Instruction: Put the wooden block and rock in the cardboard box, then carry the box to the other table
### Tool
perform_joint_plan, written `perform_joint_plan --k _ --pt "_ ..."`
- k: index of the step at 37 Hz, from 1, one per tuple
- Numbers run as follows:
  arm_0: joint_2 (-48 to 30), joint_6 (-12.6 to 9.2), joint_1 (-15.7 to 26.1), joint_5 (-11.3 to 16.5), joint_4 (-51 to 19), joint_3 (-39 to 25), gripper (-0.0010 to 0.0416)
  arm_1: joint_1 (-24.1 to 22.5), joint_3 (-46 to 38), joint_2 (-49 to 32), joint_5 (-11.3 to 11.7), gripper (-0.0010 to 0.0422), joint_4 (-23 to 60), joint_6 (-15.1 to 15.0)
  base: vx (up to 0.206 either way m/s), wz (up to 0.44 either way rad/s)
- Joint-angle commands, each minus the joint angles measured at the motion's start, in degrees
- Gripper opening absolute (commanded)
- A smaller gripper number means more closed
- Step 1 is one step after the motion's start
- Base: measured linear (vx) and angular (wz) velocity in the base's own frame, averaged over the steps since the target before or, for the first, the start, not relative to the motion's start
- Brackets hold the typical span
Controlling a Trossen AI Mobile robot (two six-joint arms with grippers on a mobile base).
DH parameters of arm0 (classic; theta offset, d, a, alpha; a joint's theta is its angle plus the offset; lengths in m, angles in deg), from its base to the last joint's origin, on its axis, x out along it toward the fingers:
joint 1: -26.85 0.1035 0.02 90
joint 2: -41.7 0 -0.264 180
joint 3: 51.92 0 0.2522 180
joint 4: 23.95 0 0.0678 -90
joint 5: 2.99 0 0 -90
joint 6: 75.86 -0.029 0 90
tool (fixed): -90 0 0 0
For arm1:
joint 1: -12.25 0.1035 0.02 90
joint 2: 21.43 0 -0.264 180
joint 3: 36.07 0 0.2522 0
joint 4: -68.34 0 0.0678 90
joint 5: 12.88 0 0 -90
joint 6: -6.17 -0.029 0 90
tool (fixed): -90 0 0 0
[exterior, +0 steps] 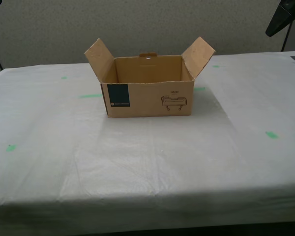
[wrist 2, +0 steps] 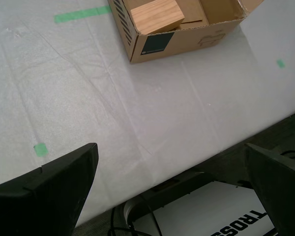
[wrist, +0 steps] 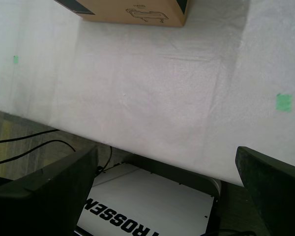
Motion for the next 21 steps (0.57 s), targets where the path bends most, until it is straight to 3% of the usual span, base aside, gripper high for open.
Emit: perform_joint_plan --k 1,21 --pt "0.0 -0.1 0.0 0.0 0.1 0.0 0.0390 0.0 0.0 0.0 0.0 0.0398 0.0 -0.1 0.000 0.000" --pt "0.0 -0.1 0.0 0.0 0.1 0.0 0.0389 0.0 0.0 0.0 0.0 0.0398 0.0 -0.1 0.000 0.000"
